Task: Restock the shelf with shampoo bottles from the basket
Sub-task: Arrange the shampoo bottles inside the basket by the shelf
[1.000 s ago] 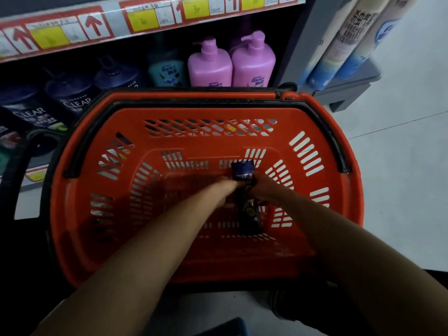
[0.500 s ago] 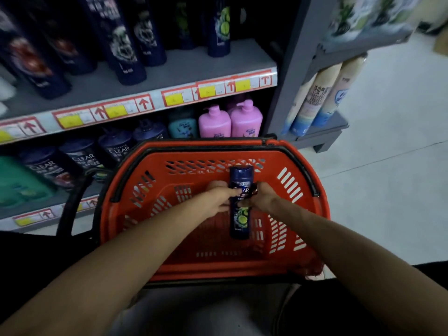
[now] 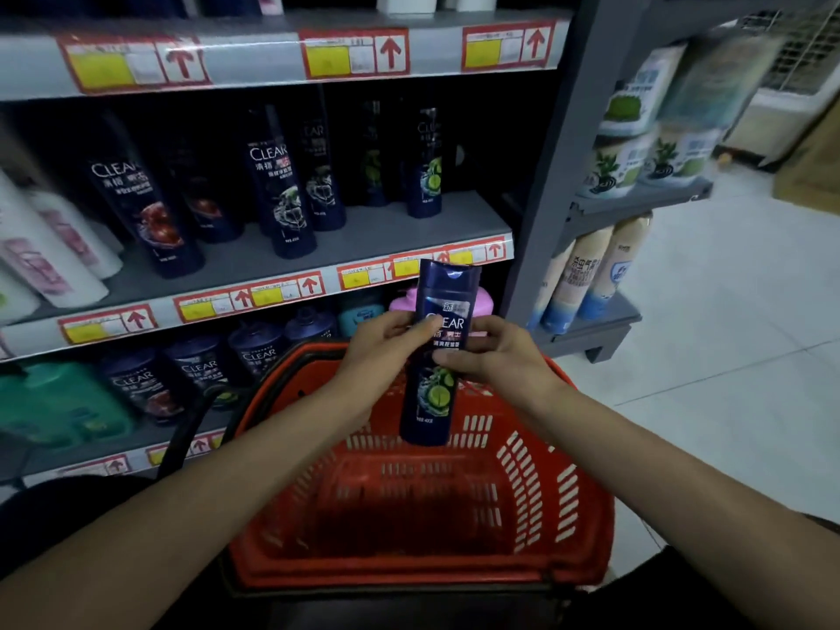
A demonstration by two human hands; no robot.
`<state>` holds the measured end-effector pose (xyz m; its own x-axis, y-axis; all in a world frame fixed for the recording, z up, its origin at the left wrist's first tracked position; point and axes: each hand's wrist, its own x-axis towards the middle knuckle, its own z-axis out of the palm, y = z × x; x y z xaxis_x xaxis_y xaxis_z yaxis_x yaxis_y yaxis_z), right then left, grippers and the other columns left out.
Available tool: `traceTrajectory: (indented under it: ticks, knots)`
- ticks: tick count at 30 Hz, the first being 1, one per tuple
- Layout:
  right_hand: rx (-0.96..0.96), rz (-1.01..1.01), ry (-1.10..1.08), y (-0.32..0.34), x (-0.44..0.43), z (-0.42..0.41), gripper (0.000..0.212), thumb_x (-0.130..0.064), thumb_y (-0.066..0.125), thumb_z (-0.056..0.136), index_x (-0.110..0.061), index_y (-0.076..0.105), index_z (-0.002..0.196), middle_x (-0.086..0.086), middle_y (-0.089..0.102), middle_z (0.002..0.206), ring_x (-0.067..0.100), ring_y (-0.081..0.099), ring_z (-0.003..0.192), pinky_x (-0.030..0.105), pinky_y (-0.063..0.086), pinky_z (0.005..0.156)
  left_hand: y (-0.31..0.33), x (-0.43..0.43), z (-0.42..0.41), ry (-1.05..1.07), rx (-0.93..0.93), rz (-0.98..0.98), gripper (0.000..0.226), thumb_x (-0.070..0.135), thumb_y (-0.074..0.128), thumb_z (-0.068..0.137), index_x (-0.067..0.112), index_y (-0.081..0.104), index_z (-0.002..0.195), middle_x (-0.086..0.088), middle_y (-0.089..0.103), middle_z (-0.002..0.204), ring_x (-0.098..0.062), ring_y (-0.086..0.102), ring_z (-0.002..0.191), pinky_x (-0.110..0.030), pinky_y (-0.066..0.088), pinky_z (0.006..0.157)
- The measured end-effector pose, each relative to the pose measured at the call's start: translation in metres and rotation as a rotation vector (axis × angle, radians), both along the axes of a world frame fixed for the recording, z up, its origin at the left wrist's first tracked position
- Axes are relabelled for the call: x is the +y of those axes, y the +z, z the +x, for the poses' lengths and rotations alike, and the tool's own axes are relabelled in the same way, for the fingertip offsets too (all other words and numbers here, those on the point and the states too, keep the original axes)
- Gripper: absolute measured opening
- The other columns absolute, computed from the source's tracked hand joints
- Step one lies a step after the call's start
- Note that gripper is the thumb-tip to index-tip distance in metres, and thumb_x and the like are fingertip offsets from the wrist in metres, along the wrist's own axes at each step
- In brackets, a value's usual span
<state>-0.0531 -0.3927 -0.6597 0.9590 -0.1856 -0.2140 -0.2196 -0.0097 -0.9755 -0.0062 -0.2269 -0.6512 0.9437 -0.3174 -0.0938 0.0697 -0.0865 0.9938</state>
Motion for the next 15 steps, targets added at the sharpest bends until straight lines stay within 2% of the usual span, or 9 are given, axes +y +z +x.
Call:
traceTrajectory:
  ticks: [4,7,9,11,13,15]
  knots:
    - [-0.031,0.139,-0.054,0.013,0.007,0.002,0.048,-0.014,0.089,0.075,-0.008,0.068,0.117,0.016,0.075,0.110,0.030,0.075,0.099,0.048,0.058,0.096,0.000,0.003,0.009,0.038,0.145,-0.085,0.036,0.058,0.056,0.094,0.033,0.074,0.114,0.008,0.076,0.110,-0.015,0.070,0.108,-0.037,0.053,0.093]
    - [-0.056,0.221,-0.062,0.019,0.008,0.007,0.042,-0.012,0.085,0.079,-0.006,0.068,0.118,0.015,0.077,0.107,0.032,0.076,0.098,0.048,0.058,0.096,-0.004,-0.003,0.008,-0.021,0.278,-0.139,0.051,0.076,0.056,0.083,0.036,0.078,0.107,-0.001,0.076,0.112,-0.022,0.071,0.109,-0.045,0.048,0.105]
    - [-0.075,0.250,-0.063,0.022,0.006,0.008,0.039,-0.012,0.082,0.082,-0.008,0.069,0.118,0.013,0.078,0.107,0.031,0.076,0.098,0.046,0.058,0.095,-0.009,-0.007,0.005,-0.071,0.232,-0.071,0.039,0.073,0.048,0.090,0.049,0.077,0.096,0.007,0.078,0.104,-0.014,0.074,0.101,-0.041,0.051,0.102]
    - [-0.090,0.262,-0.065,0.021,0.004,0.007,0.036,-0.013,0.079,0.085,-0.010,0.070,0.119,0.012,0.078,0.108,0.030,0.075,0.100,0.045,0.057,0.096,-0.012,-0.007,0.003,-0.063,0.194,-0.058,0.032,0.059,0.047,0.098,0.057,0.075,0.082,0.016,0.078,0.091,-0.005,0.074,0.091,-0.036,0.052,0.099]
    - [-0.096,0.280,-0.055,0.020,0.002,0.008,0.032,-0.012,0.075,0.089,-0.010,0.071,0.120,0.013,0.077,0.111,0.031,0.074,0.105,0.045,0.055,0.099,-0.009,-0.003,0.001,-0.060,0.182,-0.065,0.031,0.051,0.052,0.099,0.045,0.079,0.085,0.014,0.078,0.088,-0.006,0.075,0.086,-0.028,0.055,0.087]
    - [-0.107,0.307,-0.007,0.018,0.001,0.010,0.028,-0.011,0.068,0.095,-0.010,0.071,0.123,0.014,0.075,0.117,0.033,0.071,0.111,0.045,0.053,0.103,-0.006,0.002,-0.003,-0.050,0.128,-0.059,0.026,0.048,0.054,0.098,0.033,0.076,0.098,0.009,0.079,0.094,-0.011,0.075,0.088,-0.024,0.059,0.078]
